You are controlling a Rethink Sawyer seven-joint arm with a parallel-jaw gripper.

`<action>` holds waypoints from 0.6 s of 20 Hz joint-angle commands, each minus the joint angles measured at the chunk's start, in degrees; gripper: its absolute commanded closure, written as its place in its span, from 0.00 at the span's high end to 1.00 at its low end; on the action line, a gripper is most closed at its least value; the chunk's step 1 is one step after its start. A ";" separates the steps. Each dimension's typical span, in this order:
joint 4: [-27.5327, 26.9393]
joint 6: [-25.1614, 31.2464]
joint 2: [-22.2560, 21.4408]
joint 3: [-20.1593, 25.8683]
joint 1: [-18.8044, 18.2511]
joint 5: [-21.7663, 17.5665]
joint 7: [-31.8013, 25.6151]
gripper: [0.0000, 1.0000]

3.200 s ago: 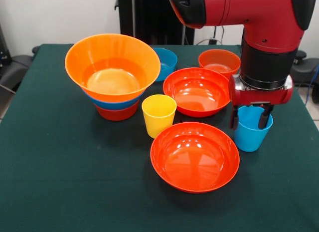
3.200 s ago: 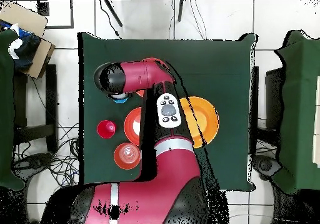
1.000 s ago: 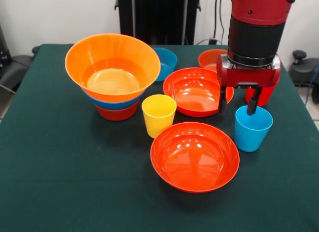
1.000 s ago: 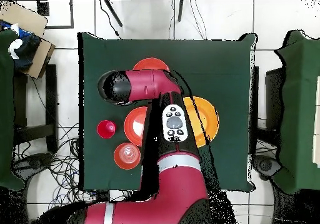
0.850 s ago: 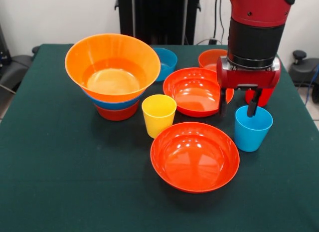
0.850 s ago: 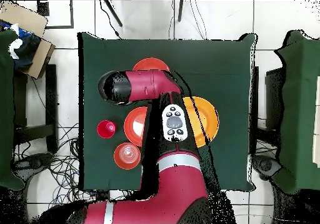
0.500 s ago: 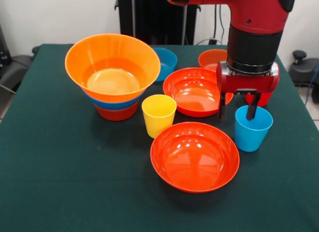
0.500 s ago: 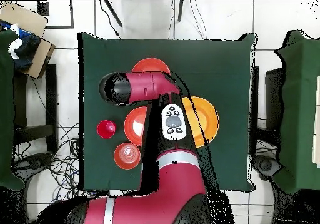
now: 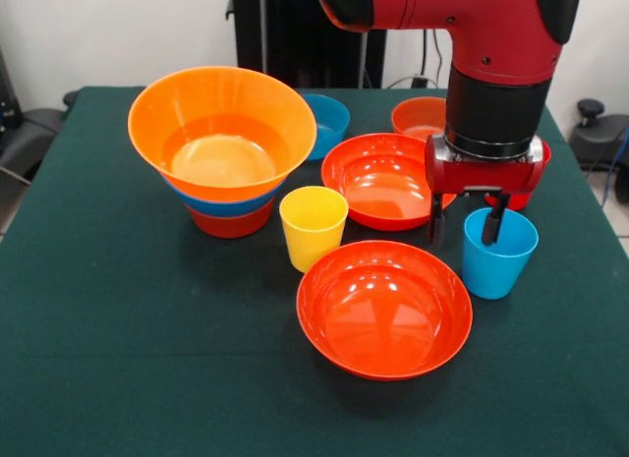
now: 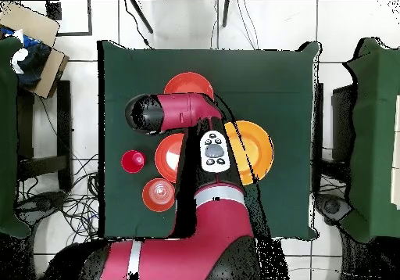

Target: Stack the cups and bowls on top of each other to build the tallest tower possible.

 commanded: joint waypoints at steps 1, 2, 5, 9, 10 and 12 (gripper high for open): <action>2.28 -4.24 4.07 0.55 1.52 0.76 10.00 1.00; 1.95 -4.38 4.47 0.59 1.49 0.87 9.84 1.00; 1.48 -3.78 4.67 0.46 1.69 0.97 9.12 1.00; 0.09 -2.67 4.91 -0.50 2.41 0.51 8.22 1.00; -0.07 -2.74 4.91 -0.96 2.79 0.26 8.25 1.00; -0.33 -2.75 4.98 -1.35 3.09 0.20 7.97 0.00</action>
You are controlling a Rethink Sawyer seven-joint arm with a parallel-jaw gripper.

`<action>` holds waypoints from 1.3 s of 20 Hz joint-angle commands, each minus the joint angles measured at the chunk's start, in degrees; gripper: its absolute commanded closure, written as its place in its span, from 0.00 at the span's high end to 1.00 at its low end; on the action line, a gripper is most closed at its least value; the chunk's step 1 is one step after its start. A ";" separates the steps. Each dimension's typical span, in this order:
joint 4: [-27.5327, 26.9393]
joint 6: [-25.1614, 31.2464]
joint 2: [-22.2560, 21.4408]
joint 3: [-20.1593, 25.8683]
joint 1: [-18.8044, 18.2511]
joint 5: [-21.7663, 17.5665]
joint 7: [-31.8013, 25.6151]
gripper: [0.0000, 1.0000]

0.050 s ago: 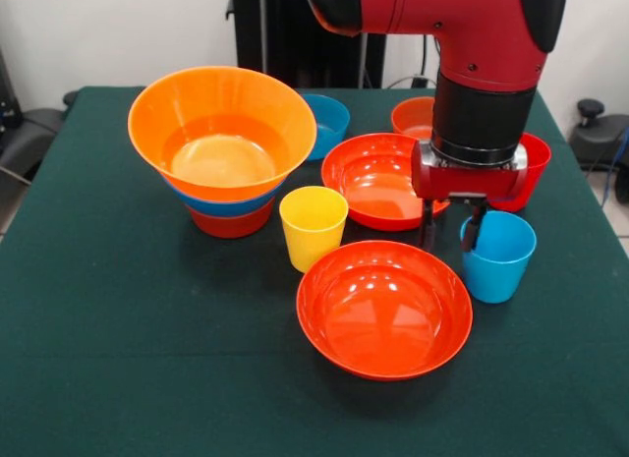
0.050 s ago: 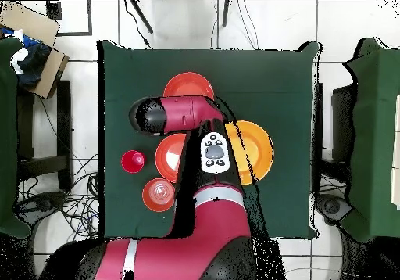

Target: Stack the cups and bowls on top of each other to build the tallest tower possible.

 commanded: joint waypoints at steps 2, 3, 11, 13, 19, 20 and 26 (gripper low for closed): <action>-0.64 -0.57 4.32 0.95 2.30 -0.08 7.47 0.00; -0.75 -0.66 4.37 0.77 2.41 -0.01 7.58 0.00; 1.12 -0.89 3.07 -0.45 3.61 1.69 9.85 0.00; 0.90 -0.69 2.88 -1.29 4.33 1.30 9.73 0.00; 0.77 -0.92 2.73 -1.94 4.75 1.18 8.94 1.00; 1.22 -1.64 2.51 -2.11 4.90 1.00 9.04 1.00; 1.88 2.35 -0.42 -3.81 6.65 2.56 10.68 1.00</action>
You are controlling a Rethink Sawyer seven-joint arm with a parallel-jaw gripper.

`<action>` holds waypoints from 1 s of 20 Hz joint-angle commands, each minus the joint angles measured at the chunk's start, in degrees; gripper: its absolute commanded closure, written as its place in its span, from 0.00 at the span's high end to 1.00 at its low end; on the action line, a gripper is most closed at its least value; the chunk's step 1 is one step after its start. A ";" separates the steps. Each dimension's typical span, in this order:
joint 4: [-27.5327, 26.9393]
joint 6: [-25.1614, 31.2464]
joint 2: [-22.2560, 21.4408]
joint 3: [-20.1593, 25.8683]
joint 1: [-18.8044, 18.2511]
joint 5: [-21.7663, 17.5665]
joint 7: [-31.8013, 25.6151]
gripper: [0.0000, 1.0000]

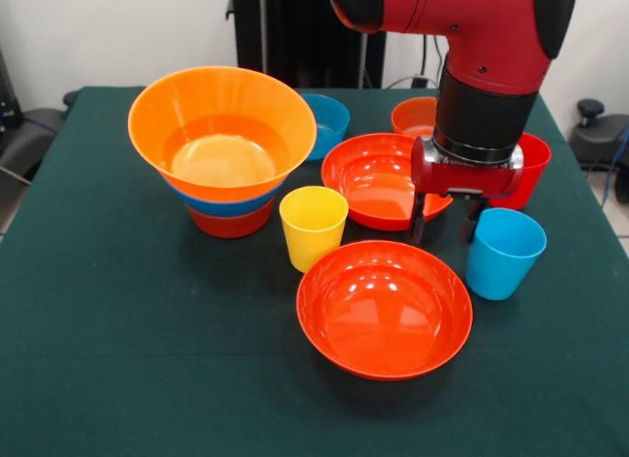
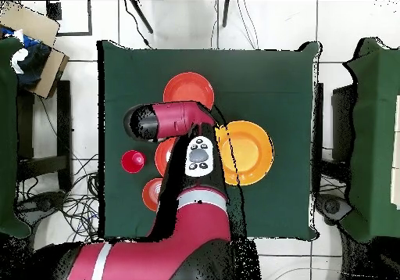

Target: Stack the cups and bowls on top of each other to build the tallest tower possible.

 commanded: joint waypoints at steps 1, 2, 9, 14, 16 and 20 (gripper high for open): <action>2.74 3.34 -2.87 0.22 3.38 2.76 11.73 1.00; 3.61 4.32 -4.06 -0.56 4.34 3.23 12.78 1.00; 3.10 8.35 -6.14 -3.58 7.19 5.47 13.23 1.00; 1.62 12.19 -7.90 -4.69 7.94 6.03 12.01 1.00; 0.97 13.06 -8.02 -4.87 8.01 6.15 11.62 1.00; 0.78 13.01 -7.84 -5.14 8.17 6.41 11.58 1.00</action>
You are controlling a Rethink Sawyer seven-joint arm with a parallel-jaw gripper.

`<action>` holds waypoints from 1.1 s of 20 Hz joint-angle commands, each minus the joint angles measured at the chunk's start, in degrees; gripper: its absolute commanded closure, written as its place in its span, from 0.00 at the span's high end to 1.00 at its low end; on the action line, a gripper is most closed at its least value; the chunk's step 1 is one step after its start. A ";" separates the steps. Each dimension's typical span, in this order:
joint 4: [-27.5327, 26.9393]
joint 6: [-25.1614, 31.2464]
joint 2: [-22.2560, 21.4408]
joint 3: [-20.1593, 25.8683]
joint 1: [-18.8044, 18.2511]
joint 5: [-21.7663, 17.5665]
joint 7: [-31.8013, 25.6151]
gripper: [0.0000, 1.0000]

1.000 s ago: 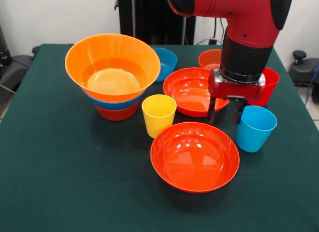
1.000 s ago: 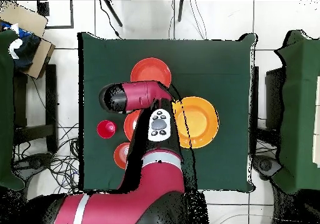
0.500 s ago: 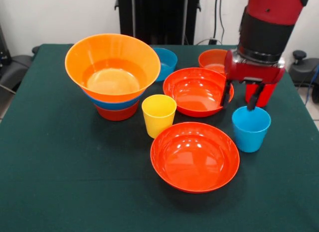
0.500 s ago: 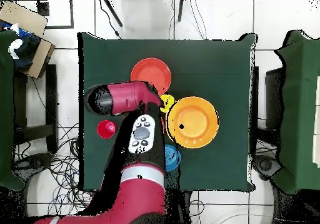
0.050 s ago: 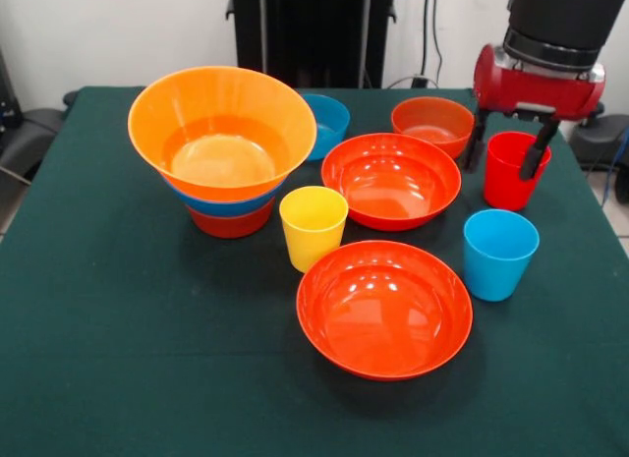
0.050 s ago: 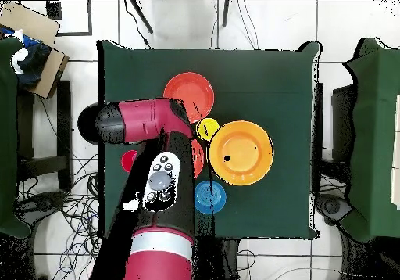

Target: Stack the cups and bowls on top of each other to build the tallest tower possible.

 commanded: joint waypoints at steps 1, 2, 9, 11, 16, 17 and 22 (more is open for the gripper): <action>-0.03 6.46 0.76 1.33 0.29 1.20 8.31 1.00; 0.07 5.81 1.18 1.60 0.11 1.29 8.20 1.00; 1.19 -2.29 6.20 3.48 -0.98 2.52 8.68 1.00; 1.02 -2.84 6.75 3.67 -1.00 2.87 8.76 1.00; 0.50 -2.56 6.93 3.40 -0.53 3.39 8.81 1.00; 0.39 -2.48 6.95 3.46 -0.58 3.43 8.66 1.00; 0.33 0.32 5.24 2.77 0.52 4.15 9.44 1.00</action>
